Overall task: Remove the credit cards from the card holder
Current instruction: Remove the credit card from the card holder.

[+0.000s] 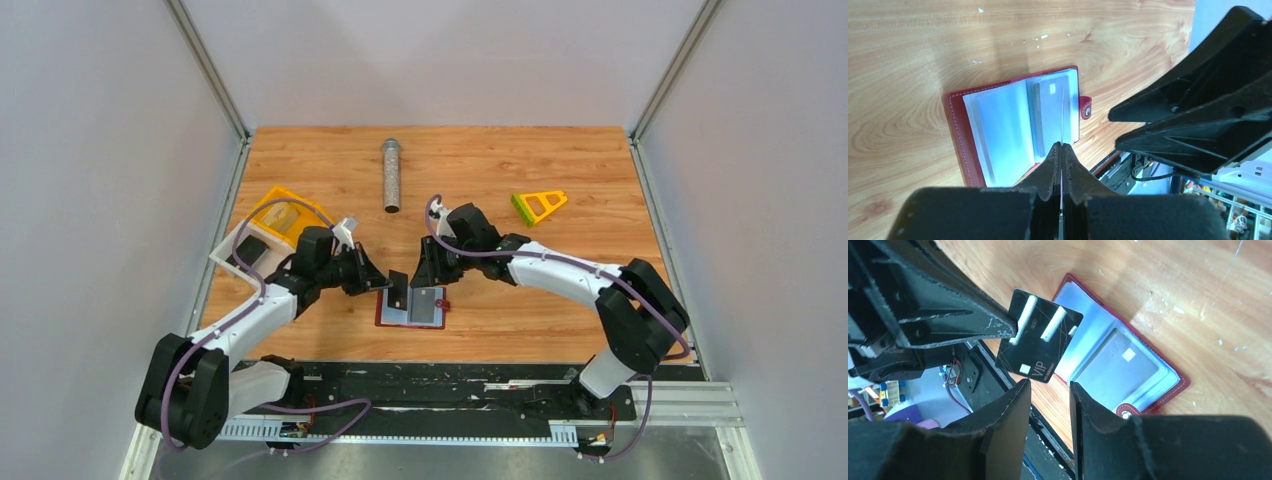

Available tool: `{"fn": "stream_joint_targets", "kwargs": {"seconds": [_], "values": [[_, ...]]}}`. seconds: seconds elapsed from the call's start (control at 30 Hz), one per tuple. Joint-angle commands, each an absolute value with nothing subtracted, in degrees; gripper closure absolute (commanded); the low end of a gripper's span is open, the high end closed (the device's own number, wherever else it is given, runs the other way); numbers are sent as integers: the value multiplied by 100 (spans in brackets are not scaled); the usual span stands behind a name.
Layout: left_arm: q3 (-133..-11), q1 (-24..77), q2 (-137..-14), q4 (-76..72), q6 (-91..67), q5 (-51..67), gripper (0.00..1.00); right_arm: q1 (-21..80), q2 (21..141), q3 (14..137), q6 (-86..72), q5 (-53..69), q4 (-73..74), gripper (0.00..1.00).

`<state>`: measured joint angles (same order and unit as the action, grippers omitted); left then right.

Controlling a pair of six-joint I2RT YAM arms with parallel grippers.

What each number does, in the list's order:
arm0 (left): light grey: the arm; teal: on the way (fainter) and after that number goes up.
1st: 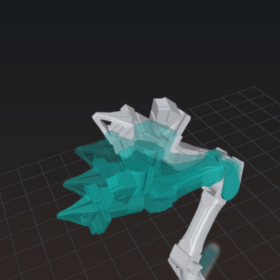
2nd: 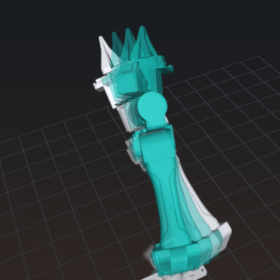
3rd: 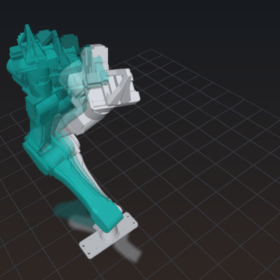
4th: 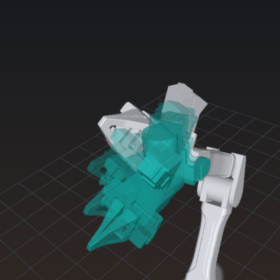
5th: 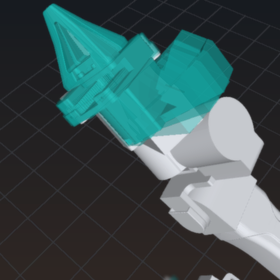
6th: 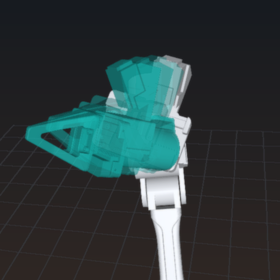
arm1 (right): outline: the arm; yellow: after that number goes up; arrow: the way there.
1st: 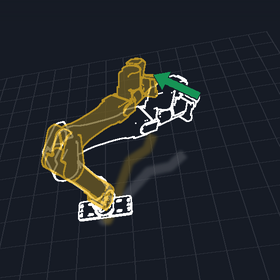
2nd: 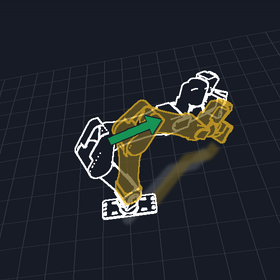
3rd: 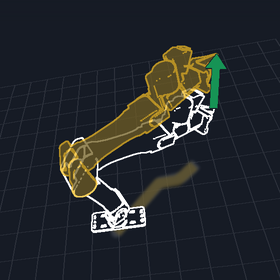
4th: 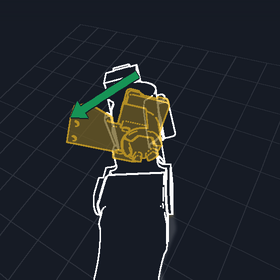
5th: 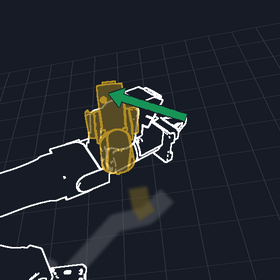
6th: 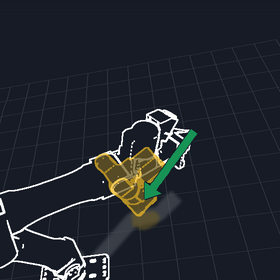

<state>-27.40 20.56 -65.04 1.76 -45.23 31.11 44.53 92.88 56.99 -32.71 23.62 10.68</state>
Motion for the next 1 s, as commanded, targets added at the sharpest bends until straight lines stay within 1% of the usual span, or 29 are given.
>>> {"fn": "stream_joint_targets", "kwargs": {"seconds": [0.0, 0.13, 0.23, 0.4, 0.5, 0.57, 0.73, 0.8, 0.97], "values": [[-3362, 2065, -6324, 1138, -3936, 2977, 100, 4281, 8796, 5752, -2483, 2640, 1173, 64], [-3641, 2065, -6360, 1198, -3632, 3534, 100, 4146, 8503, 5789, -2068, 3208, 1231, 60], [-3784, 2068, -6414, 1224, -3444, 4234, 100, 4048, 8312, 5875, -1752, 3667, 1438, 55], [-3806, 2072, -6391, 994, -3369, 5259, 100, 3798, 8097, 5976, -1398, 4276, 1697, 51], [-3576, 2071, -6371, 53, -3947, 5670, 100, 3711, 8193, 6159, -1195, 4623, 1902, 43], [-3429, 2074, -6386, -440, -4290, 5869, 100, 3709, 8278, 6268, -1102, 4642, 2015, 40], [-3301, 2074, -6427, -631, -4444, 6073, 100, 3709, 8493, 6480, -1012, 4858, 2091, 40], [-3257, 2082, -6471, -790, -4564, 6180, 100, 3709, 8607, 6581, -1023, 4935, 2109, 41], [-3219, 2083, -6515, -1009, -4673, 6223, 100, 3711, 8880, 6721, -1104, 5364, 2110, 52]]}}
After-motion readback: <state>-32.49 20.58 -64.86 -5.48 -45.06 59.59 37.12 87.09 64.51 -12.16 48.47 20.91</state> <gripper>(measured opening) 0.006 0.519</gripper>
